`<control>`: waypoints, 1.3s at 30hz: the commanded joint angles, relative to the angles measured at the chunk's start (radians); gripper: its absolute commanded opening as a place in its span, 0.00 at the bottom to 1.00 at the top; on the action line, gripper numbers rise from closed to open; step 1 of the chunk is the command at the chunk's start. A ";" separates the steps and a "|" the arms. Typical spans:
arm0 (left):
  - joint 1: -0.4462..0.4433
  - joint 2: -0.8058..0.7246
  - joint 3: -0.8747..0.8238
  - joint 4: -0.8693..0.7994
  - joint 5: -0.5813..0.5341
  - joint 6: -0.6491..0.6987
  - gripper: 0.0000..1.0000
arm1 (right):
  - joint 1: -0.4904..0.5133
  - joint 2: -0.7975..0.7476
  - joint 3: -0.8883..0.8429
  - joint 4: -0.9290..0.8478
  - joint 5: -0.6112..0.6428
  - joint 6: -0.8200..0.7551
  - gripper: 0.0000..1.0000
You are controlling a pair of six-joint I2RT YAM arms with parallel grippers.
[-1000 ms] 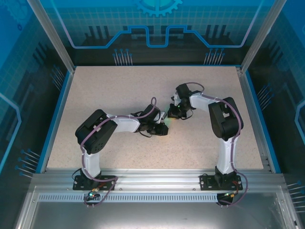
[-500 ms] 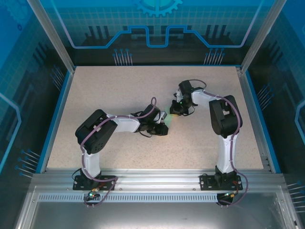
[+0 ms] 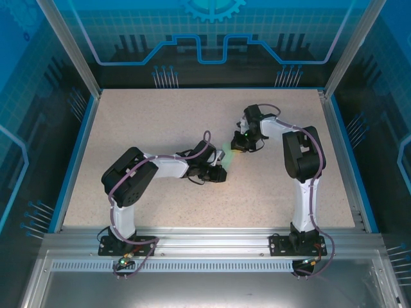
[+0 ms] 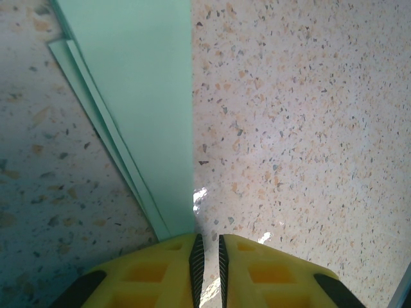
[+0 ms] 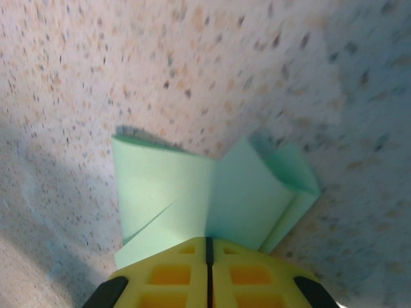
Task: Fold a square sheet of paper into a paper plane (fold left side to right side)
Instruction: Fold the wing for the fifth time at the center of the table, then pick up the paper plane at the center of the table.
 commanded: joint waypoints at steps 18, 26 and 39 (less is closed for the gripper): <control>-0.007 0.118 -0.084 -0.212 -0.095 0.025 0.21 | -0.095 0.099 0.162 -0.017 0.099 -0.018 0.08; -0.007 0.063 -0.072 -0.212 -0.074 0.029 0.24 | -0.136 0.015 0.200 -0.038 0.112 -0.026 0.15; 0.033 -0.398 -0.125 -0.117 -0.089 -0.009 0.65 | -0.068 -0.399 -0.206 0.020 0.153 0.064 0.45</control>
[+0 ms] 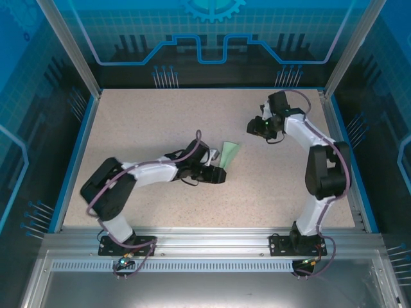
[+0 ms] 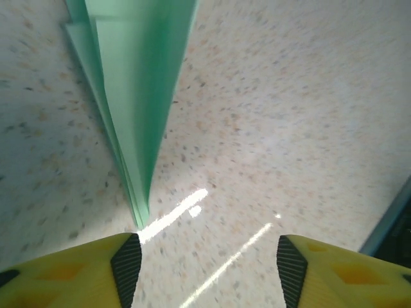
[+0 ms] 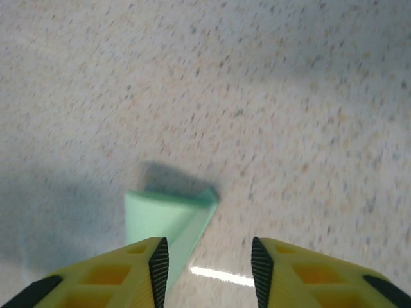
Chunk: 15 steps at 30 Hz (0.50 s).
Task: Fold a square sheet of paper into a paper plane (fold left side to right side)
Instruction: Pick up the paper plane at the center of the table.
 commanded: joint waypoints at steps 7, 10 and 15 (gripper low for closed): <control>0.044 -0.422 -0.179 -0.081 -0.445 -0.057 0.77 | 0.264 -0.135 -0.141 -0.056 0.179 0.170 0.80; 0.045 -0.498 -0.227 -0.080 -0.528 -0.083 0.81 | 0.345 -0.099 -0.130 -0.058 0.239 0.225 0.88; 0.045 -0.557 -0.260 -0.085 -0.538 -0.080 0.82 | 0.392 0.004 -0.061 -0.119 0.305 0.281 0.87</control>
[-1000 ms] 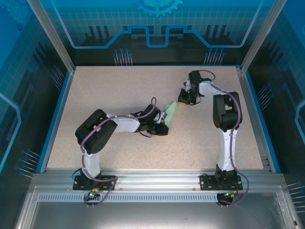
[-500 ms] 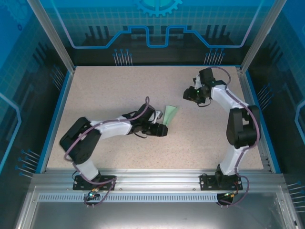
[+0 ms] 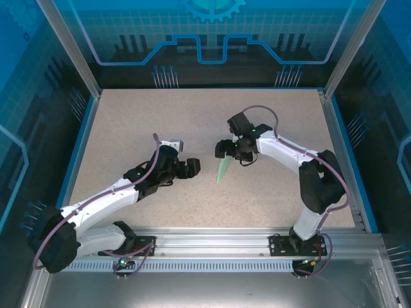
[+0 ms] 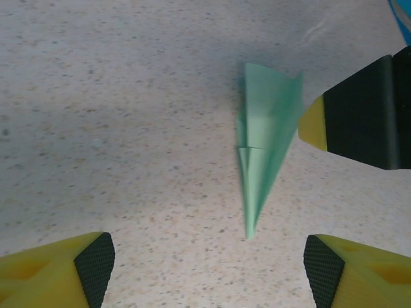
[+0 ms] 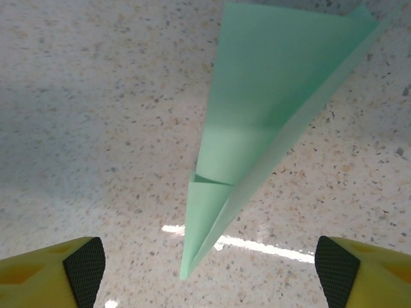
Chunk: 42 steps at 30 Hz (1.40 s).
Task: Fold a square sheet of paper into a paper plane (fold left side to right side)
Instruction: Pick up the paper plane at the center of the table, then place the paper plane at the center of the table.
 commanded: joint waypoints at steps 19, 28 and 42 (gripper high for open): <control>0.004 -0.077 -0.030 -0.050 -0.098 0.009 0.84 | 0.055 -0.019 0.052 -0.048 0.018 0.010 0.00; 0.005 -0.102 -0.021 -0.087 -0.127 0.008 0.85 | 0.025 -0.157 -0.139 0.108 -0.225 -0.051 0.00; 0.005 -0.153 -0.001 -0.159 -0.160 0.016 0.87 | -0.076 -0.118 -0.182 -0.001 -0.083 -0.165 0.53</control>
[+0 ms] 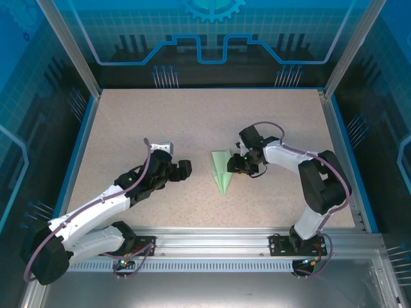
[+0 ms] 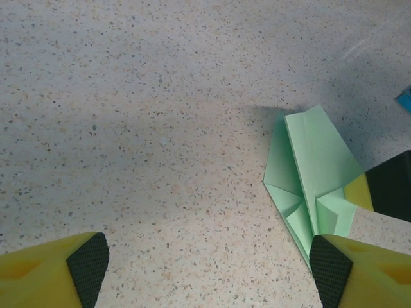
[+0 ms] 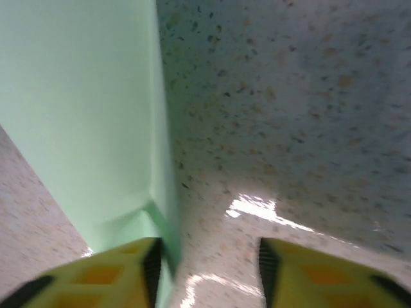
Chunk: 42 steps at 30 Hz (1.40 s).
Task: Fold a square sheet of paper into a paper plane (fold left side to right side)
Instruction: Place the paper plane at the center of the table, then pick up the paper plane at the center of the table.
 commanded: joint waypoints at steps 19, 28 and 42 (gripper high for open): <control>0.004 -0.089 -0.021 -0.026 -0.041 0.008 0.98 | 0.408 0.162 0.421 -0.449 0.483 0.025 0.68; 0.004 -0.162 -0.071 -0.032 -0.071 -0.006 0.99 | 0.451 0.319 0.518 -0.518 0.553 0.021 0.70; 0.004 -0.206 -0.091 -0.050 -0.092 -0.011 0.99 | 0.458 0.400 0.544 -0.526 0.585 0.019 0.63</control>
